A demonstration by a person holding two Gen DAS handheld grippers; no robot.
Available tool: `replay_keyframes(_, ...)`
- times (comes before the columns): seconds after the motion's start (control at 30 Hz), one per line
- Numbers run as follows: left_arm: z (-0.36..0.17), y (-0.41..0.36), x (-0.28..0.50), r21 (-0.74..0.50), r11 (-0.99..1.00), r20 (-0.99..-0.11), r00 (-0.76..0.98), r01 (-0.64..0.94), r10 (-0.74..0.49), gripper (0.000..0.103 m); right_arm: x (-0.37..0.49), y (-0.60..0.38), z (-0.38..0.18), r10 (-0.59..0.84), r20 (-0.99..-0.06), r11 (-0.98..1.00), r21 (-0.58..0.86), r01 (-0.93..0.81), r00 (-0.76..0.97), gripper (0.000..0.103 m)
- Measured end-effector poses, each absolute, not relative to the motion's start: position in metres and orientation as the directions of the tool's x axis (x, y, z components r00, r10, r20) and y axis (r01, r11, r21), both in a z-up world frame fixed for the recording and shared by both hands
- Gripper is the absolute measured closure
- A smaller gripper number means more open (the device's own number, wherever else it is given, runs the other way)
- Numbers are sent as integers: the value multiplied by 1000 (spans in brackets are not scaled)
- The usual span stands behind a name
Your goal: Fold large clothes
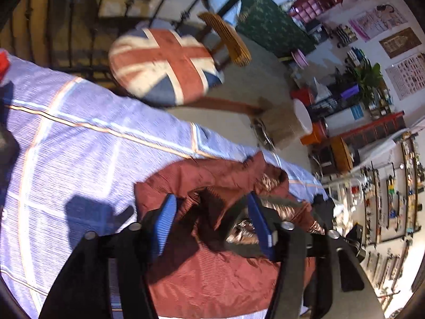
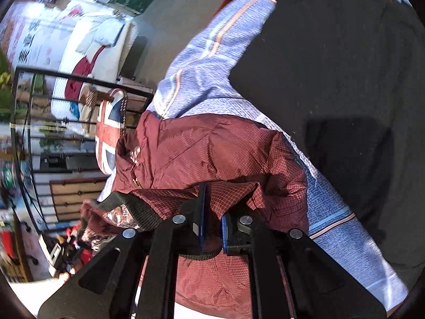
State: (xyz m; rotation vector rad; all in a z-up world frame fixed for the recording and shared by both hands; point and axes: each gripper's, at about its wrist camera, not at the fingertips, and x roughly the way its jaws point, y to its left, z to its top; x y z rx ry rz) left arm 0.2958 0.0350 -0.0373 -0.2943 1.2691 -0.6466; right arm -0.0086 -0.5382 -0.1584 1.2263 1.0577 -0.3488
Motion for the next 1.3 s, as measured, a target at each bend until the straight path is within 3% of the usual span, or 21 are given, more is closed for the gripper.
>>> replay_keyframes(0.07, -34, 39, 294, -508, 806, -808, 158, 304, -568, 46, -10, -542, -164, 320, -788, 311, 612, 727, 527, 90)
replay_keyframes(0.2, -31, 17, 262, -348, 816, -867, 172, 461, -467, 39, -16, -547, -170, 345, -718, 169, 681, 713, 604, 74)
replay_keyframes(0.3, -38, -3, 226, -257, 788, -894, 172, 560, -413, 34, -32, -551, -175, 313, -651, -9, 726, 688, 691, 44)
replay_keyframes(0.33, -41, -12, 212, -224, 777, -902, 176, 588, -393, 33, -37, -551, -172, 287, -655, -28, 724, 689, 699, 40)
replay_keyframes(0.4, -49, -22, 189, -175, 762, -915, 184, 623, -360, 32, -40, -548, -158, 256, -666, 20, 728, 685, 701, 39)
replay_keyframes(0.5, -60, -36, 159, -117, 745, -925, 201, 657, -322, 30, -35, -525, -127, 243, -738, 258, 674, 692, 629, 39)
replay_keyframes(0.73, -80, -68, 108, 4, 675, -944, 226, 738, -241, 25, -32, -422, -89, 97, -893, 753, 354, 555, 439, 34)
replay_keyframes(1.03, -109, -86, 97, 37, 656, -967, 194, 754, -168, 22, -33, -332, -135, -35, -973, 924, 55, 379, 227, 34)
replay_keyframes(1.3, -128, -93, 106, 50, 659, -976, 177, 751, -127, 14, -17, -340, -150, -84, -981, 912, -5, 410, 175, 23)
